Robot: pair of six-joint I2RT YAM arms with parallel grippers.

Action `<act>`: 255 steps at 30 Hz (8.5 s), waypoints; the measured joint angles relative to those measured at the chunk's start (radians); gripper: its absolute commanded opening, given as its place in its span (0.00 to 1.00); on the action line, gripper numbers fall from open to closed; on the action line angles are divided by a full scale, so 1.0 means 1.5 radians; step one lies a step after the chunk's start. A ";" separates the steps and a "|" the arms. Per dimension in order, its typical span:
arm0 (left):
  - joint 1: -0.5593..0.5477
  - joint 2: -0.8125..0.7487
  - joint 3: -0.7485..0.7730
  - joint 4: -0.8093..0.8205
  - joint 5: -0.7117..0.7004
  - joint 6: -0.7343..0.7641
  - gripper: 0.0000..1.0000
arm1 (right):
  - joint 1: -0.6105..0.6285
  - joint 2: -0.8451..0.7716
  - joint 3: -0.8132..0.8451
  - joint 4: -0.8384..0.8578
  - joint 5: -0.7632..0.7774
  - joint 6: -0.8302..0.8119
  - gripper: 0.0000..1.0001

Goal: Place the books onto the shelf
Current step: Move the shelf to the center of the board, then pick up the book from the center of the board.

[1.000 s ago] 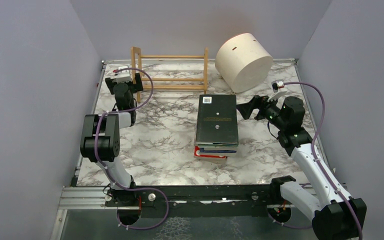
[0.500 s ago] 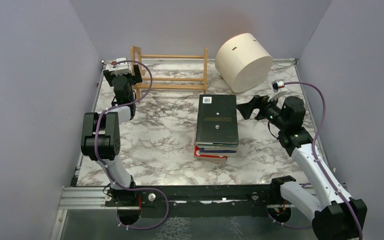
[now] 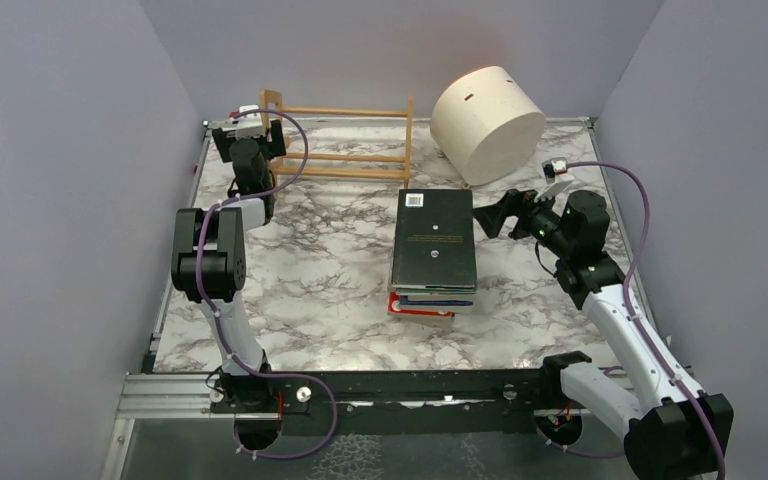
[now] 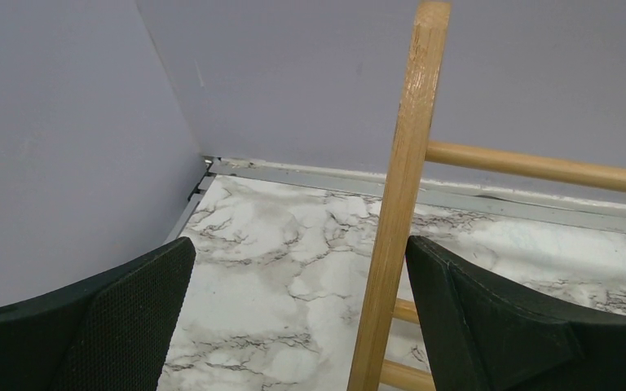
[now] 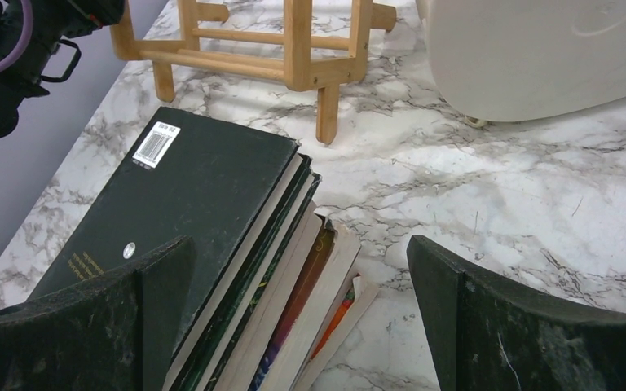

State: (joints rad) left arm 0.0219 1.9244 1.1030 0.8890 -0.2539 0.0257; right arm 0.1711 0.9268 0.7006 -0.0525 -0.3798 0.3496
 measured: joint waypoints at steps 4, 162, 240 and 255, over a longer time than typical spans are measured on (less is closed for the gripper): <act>0.000 0.007 0.015 -0.009 -0.002 0.009 0.99 | 0.000 0.001 0.000 0.000 0.000 -0.002 1.00; -0.469 -0.540 -0.305 -0.381 0.121 -0.630 0.88 | 0.000 -0.020 -0.184 -0.154 0.094 0.146 1.00; -0.431 -0.583 -0.351 -0.360 0.256 -0.674 0.88 | 0.000 -0.138 -0.032 -0.209 0.005 0.100 0.95; -0.436 -0.575 -0.351 -0.359 0.256 -0.674 0.88 | 0.005 -0.121 -0.043 -0.183 -0.028 0.101 0.96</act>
State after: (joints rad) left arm -0.6315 1.0622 0.5762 0.3500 0.1307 -0.9859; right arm 0.1783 0.7448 0.6357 -0.3275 -0.4213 0.5007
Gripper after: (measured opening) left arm 0.876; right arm 0.958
